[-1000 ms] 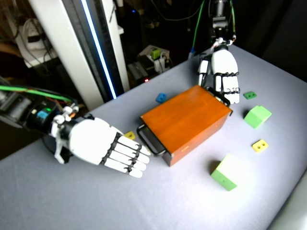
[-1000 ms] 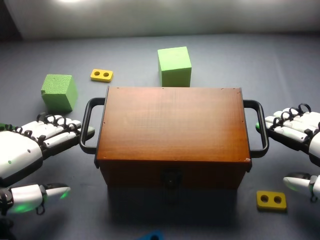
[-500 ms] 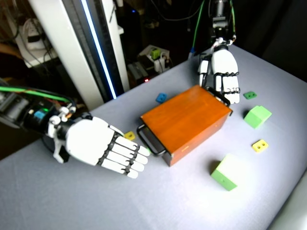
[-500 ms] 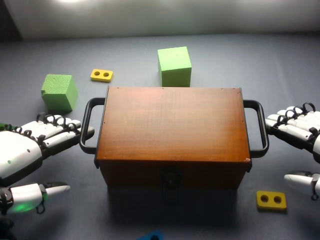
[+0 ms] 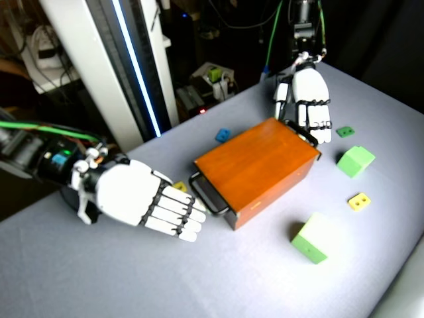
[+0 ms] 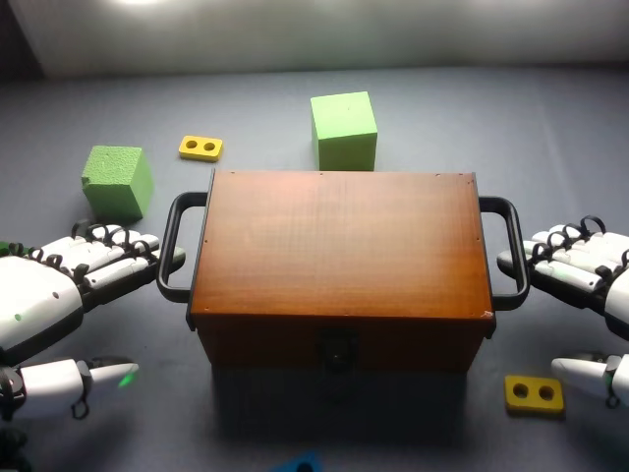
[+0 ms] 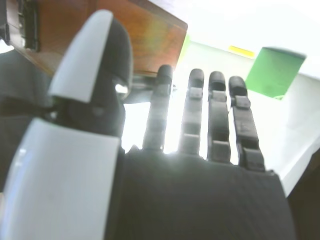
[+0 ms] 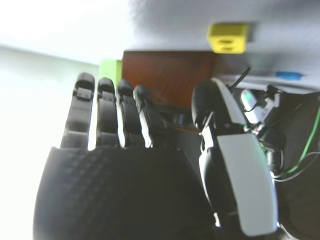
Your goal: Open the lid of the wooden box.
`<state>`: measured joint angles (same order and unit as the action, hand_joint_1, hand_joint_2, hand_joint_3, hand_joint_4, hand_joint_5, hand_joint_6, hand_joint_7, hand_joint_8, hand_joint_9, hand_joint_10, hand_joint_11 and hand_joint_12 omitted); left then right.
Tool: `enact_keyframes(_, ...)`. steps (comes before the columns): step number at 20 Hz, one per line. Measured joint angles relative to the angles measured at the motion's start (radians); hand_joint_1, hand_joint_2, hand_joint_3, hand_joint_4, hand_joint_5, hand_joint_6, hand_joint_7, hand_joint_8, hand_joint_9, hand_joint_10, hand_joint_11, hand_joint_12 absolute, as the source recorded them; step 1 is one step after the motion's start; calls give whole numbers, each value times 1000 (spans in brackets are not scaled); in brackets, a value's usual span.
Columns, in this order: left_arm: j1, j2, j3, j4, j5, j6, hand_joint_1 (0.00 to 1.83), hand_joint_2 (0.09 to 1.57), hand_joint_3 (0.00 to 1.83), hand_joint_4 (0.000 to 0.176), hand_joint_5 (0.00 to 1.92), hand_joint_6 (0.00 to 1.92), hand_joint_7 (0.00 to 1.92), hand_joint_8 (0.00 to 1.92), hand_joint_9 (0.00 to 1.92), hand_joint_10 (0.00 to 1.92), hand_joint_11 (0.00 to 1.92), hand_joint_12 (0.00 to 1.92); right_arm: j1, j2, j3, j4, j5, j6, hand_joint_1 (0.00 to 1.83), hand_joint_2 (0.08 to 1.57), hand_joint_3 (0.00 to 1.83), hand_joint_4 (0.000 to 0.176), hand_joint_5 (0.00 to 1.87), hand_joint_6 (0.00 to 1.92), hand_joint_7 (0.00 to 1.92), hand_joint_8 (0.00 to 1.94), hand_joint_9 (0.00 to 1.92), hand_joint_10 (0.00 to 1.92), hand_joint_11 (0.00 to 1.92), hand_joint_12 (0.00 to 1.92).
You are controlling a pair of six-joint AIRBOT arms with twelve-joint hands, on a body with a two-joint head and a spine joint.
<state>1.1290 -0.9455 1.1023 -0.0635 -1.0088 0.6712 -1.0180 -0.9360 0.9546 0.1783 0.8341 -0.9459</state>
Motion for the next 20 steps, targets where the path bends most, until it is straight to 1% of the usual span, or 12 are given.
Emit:
enact_keyframes(1,0,0,0,0,0,0,546,1330,1,124,0,0,0,0,0,0,0,0,0,-4,4,2,-7,0,488,1379,0,0,0,0,0,0,0,0,0,0)
enact_keyframes(5,0,0,0,0,0,-2,526,1333,2,123,0,0,0,0,0,0,0,0,0,-19,14,-6,-46,0,529,1379,0,0,0,0,0,0,0,0,0,0)
enact_keyframes(6,0,0,0,0,0,-3,542,1330,0,116,0,0,0,0,0,0,0,0,1,-20,14,-16,-48,0,536,1382,0,0,0,0,0,0,0,0,0,0)
enact_keyframes(8,0,0,0,0,0,-4,527,1329,0,113,0,0,0,0,0,0,0,0,13,-20,14,-26,-53,1,539,1379,0,0,0,0,0,0,0,0,0,0)
enact_keyframes(9,0,0,0,0,-1,-4,567,1320,0,116,0,0,0,0,0,0,0,0,20,-20,14,-34,-52,3,501,1382,0,0,0,0,0,0,0,0,0,0)
enact_keyframes(14,0,-6,0,2,-10,-15,594,1327,0,122,0,0,0,0,0,0,0,0,29,-20,13,-53,-44,20,400,1405,8,0,0,0,0,0,0,0,0,0)
enact_keyframes(15,0,-6,0,1,-13,-18,637,1327,0,129,0,0,0,0,0,0,0,0,29,-20,13,-53,-38,24,352,1412,7,0,0,0,0,0,0,0,0,0)
enact_keyframes(16,0,-6,0,2,-17,-19,637,1327,0,129,0,0,0,0,0,0,0,0,29,-20,13,-53,-31,26,352,1412,7,0,0,0,0,0,0,0,0,0)
enact_keyframes(17,0,-6,0,3,-23,-19,573,1346,7,157,0,0,0,0,0,0,0,0,29,-20,13,-53,-24,31,354,1429,14,9,0,0,0,0,0,0,0,0)
enact_keyframes(18,0,-6,0,5,-29,-19,544,1355,9,150,0,0,0,0,0,0,0,0,29,-20,13,-53,-16,34,371,1426,10,21,0,0,0,0,0,0,0,0)
enact_keyframes(19,0,-6,0,5,-33,-21,555,1350,5,149,0,0,0,0,0,0,0,0,29,-20,13,-53,-8,36,357,1435,10,33,0,0,0,0,0,0,0,0)
enact_keyframes(20,0,-6,0,8,-39,-21,557,1351,5,153,0,0,0,0,0,0,0,0,29,-20,13,-53,-1,41,355,1441,12,37,0,0,0,0,0,0,0,0)
